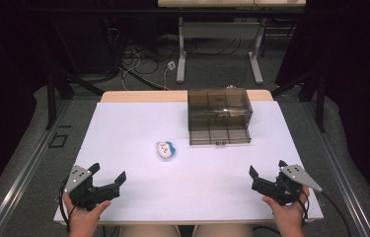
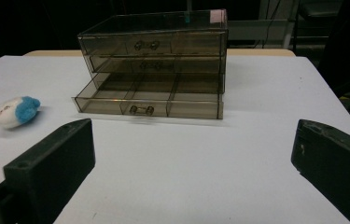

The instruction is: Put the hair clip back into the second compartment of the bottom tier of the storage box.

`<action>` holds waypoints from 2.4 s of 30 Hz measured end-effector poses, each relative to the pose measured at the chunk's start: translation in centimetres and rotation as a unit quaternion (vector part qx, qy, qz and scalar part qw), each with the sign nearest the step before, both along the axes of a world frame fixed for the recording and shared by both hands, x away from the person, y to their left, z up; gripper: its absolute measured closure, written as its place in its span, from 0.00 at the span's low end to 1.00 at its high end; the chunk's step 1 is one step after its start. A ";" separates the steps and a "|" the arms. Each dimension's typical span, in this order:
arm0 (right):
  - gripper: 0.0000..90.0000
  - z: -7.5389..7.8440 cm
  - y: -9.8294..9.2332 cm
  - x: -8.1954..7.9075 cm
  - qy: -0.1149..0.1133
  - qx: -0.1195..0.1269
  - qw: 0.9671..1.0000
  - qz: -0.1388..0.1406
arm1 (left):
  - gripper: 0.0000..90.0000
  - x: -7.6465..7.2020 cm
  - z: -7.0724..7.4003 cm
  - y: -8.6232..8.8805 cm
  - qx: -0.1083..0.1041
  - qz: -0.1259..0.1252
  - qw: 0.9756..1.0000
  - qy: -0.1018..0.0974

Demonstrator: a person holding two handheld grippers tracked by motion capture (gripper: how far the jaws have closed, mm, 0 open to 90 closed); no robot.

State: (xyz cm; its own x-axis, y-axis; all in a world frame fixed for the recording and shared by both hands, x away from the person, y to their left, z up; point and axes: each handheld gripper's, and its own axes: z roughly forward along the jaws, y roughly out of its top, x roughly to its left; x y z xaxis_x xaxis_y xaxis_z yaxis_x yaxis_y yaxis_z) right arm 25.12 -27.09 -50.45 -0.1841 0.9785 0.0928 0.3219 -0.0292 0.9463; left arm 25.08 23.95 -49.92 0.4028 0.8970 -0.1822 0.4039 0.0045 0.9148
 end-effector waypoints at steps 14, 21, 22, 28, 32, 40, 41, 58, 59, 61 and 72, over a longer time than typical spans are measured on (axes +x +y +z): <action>0.00 -0.5 0.1 0.2 0.011 -0.003 1.000 0.006 | 0.05 1.6 -0.4 -1.4 -0.004 -0.004 1.000 0.012; 0.00 -0.5 -0.2 0.4 0.021 0.016 1.000 0.001 | 0.05 2.6 -0.5 -2.1 0.011 -0.008 1.000 0.017; 0.00 -0.5 -0.2 0.4 0.021 0.017 1.000 0.000 | 0.05 2.8 -0.5 -2.2 0.020 -0.011 1.000 0.018; 0.00 -0.5 -0.1 0.6 0.032 0.014 0.999 -0.008 | 0.04 3.2 -0.3 -2.1 0.018 -0.011 1.000 0.022; 0.00 -0.6 0.1 0.9 0.031 0.013 0.999 -0.009 | 0.04 3.7 -0.1 -2.4 0.011 -0.008 0.999 0.033; 0.00 -0.8 0.3 0.5 0.032 -0.006 0.999 -0.001 | 0.04 4.9 0.9 -3.6 0.002 -0.007 0.999 0.041; 0.00 -0.8 0.3 0.5 0.032 -0.006 0.999 -0.001 | 0.04 5.1 1.0 -3.9 0.001 -0.006 0.999 0.040; 0.00 -0.7 -0.1 0.9 0.035 -0.010 0.999 -0.010 | 0.04 8.0 2.1 -8.1 0.030 -0.005 0.998 0.056; 0.00 -0.7 -0.1 0.9 0.034 -0.007 0.999 -0.007 | 0.04 8.0 2.1 -8.1 0.030 -0.005 0.998 0.056; 0.00 -0.6 -0.1 0.8 0.040 -0.004 0.999 -0.011 | 0.04 8.2 2.1 -8.5 0.035 0.001 0.998 0.057; 0.00 -0.7 -0.4 1.1 0.030 0.003 0.999 -0.014 | 0.04 9.3 2.3 -10.0 0.038 -0.012 0.996 0.084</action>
State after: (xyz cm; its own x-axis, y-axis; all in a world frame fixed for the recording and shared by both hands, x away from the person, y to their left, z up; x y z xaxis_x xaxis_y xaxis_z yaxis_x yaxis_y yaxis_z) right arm 26.26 -27.50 -51.12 -0.1516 0.9825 0.1084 0.3770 -0.0439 0.9252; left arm 34.40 13.99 -47.65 0.3931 0.9017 -0.1799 0.5502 -0.0739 0.8317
